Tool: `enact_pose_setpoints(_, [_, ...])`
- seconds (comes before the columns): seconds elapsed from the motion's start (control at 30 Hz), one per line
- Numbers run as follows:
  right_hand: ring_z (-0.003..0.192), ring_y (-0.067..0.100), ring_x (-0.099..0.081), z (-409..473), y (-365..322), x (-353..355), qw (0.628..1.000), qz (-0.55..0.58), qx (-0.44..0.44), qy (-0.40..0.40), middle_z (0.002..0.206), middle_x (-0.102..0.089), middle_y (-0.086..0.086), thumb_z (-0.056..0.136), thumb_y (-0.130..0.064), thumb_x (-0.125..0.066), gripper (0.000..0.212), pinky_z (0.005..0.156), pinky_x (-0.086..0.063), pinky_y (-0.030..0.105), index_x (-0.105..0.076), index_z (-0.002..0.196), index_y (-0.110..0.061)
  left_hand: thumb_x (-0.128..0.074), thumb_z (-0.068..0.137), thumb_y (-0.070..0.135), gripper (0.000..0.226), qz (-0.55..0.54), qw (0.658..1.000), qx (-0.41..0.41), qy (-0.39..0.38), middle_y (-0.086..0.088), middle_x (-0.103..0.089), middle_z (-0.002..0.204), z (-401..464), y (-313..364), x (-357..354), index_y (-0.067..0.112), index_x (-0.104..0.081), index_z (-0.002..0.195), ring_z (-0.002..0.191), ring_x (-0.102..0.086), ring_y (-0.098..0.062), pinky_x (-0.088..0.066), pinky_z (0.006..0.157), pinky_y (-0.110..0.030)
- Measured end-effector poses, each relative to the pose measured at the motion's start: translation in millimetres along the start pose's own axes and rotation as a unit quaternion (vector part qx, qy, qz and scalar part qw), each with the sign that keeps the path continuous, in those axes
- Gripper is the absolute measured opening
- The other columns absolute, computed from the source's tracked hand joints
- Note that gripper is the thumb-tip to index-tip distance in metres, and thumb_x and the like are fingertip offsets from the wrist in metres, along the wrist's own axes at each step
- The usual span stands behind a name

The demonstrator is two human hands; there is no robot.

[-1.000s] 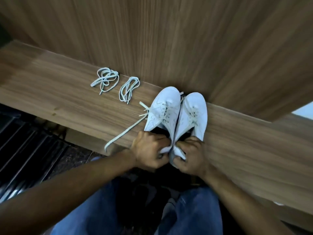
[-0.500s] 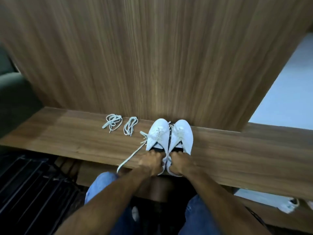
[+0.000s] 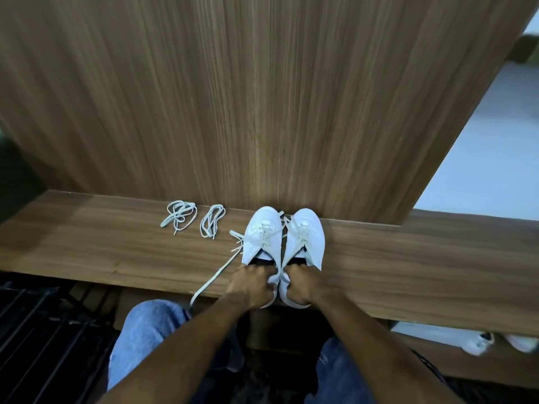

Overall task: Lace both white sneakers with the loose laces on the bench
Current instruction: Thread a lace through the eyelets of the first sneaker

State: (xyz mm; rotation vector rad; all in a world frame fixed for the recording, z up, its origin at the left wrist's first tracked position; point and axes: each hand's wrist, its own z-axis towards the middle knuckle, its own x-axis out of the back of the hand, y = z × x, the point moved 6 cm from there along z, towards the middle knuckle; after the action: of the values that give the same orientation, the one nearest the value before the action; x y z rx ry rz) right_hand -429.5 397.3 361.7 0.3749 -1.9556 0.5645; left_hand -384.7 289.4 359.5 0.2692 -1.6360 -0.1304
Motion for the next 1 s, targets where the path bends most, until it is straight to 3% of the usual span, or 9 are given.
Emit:
enact_pose_setpoints(0.2, [0.107, 0.032, -0.058, 2, 0, 0, 1.0, 0.005, -0.006, -0.001, 0.117, -0.061, 0.01, 0.085, -0.022, -0.053, 0.026, 0.081, -0.046, 0.034, -0.055, 0.11, -0.017, -0.054, 0.085, 0.031, 0.03, -0.013, 1.0, 0.001, 0.026, -0.006, -0.067, 0.113, -3, 0, 5, 0.027, -0.06, 0.114, 0.108, -0.06, -0.029, -0.044, 0.084, -0.031])
enact_pose_setpoints(0.37, [0.097, 0.031, -0.061, 4, 5, -1, 0.999, 0.028, 0.004, 0.019, 0.103, -0.065, 0.008, 0.076, -0.03, -0.047, 0.013, 0.077, -0.051, 0.037, -0.051, 0.087, -0.026, -0.054, 0.084, 0.031, 0.03, -0.015, 0.999, -0.01, 0.03, -0.005, -0.067, 0.113, -6, 2, 8, 0.025, -0.06, 0.114, 0.107, -0.061, -0.029, -0.043, 0.086, -0.031])
enact_pose_setpoints(0.53, [0.108, 0.031, -0.059, 4, 20, 0, 0.999, 0.002, -0.011, 0.052, 0.117, -0.064, 0.009, 0.084, -0.031, -0.051, 0.029, 0.074, -0.038, 0.029, -0.06, 0.11, -0.019, -0.053, 0.085, 0.034, 0.03, -0.008, 0.999, -0.016, 0.052, -0.004, -0.068, 0.11, -5, 1, 6, 0.024, -0.059, 0.112, 0.105, -0.061, -0.028, -0.043, 0.084, -0.03])
enact_pose_setpoints(0.67, [0.115, 0.031, -0.054, 3, 40, 5, 0.998, -0.035, -0.032, 0.031, 0.124, -0.059, 0.01, 0.084, -0.032, -0.053, 0.037, 0.083, -0.041, 0.031, -0.057, 0.116, -0.013, -0.052, 0.087, 0.042, 0.028, -0.004, 0.998, -0.02, 0.065, -0.002, -0.068, 0.11, -4, 0, 3, 0.023, -0.059, 0.106, 0.106, -0.06, -0.026, -0.042, 0.083, -0.03])
enact_pose_setpoints(0.73, [0.113, 0.031, -0.055, 1, 48, 7, 0.998, -0.046, -0.039, 0.003, 0.124, -0.058, 0.01, 0.084, -0.032, -0.054, 0.037, 0.087, -0.045, 0.032, -0.056, 0.114, -0.011, -0.051, 0.089, 0.051, 0.033, -0.052, 0.995, -0.037, 0.083, 0.0, -0.069, 0.105, -3, -4, 2, 0.023, -0.063, 0.101, 0.103, -0.061, -0.023, -0.042, 0.08, -0.03])
enact_pose_setpoints(0.83, [0.098, 0.027, -0.058, -6, 60, 12, 0.996, -0.055, -0.05, -0.045, 0.115, -0.063, 0.011, 0.087, -0.039, -0.057, 0.033, 0.08, -0.047, 0.032, -0.058, 0.098, -0.008, -0.049, 0.086, 0.046, 0.034, -0.227, 0.96, -0.056, 0.156, 0.003, -0.069, 0.093, -4, -16, 7, 0.022, -0.071, 0.095, 0.09, -0.063, -0.021, -0.043, 0.073, -0.027])
enact_pose_setpoints(0.93, [0.093, 0.026, -0.061, -14, 59, 41, 0.992, -0.11, -0.06, 0.035, 0.099, -0.066, 0.007, 0.088, -0.056, -0.051, 0.041, 0.069, -0.04, 0.03, -0.053, 0.079, -0.016, -0.05, 0.082, 0.035, 0.03, -0.258, 0.929, 0.002, 0.266, 0.003, -0.067, 0.101, 4, -39, 19, 0.021, -0.069, 0.102, 0.093, -0.06, -0.022, -0.047, 0.08, -0.034])
enact_pose_setpoints(1.0, [0.093, 0.025, -0.063, -15, 49, 63, 0.985, -0.104, -0.061, 0.126, 0.093, -0.067, 0.003, 0.088, -0.059, -0.048, 0.042, 0.07, -0.041, 0.031, -0.057, 0.079, -0.018, -0.059, 0.082, 0.028, 0.034, -0.266, 0.935, 0.05, 0.23, 0.001, -0.062, 0.114, 21, -47, 18, 0.021, -0.064, 0.115, 0.102, -0.057, -0.025, -0.049, 0.085, -0.041])
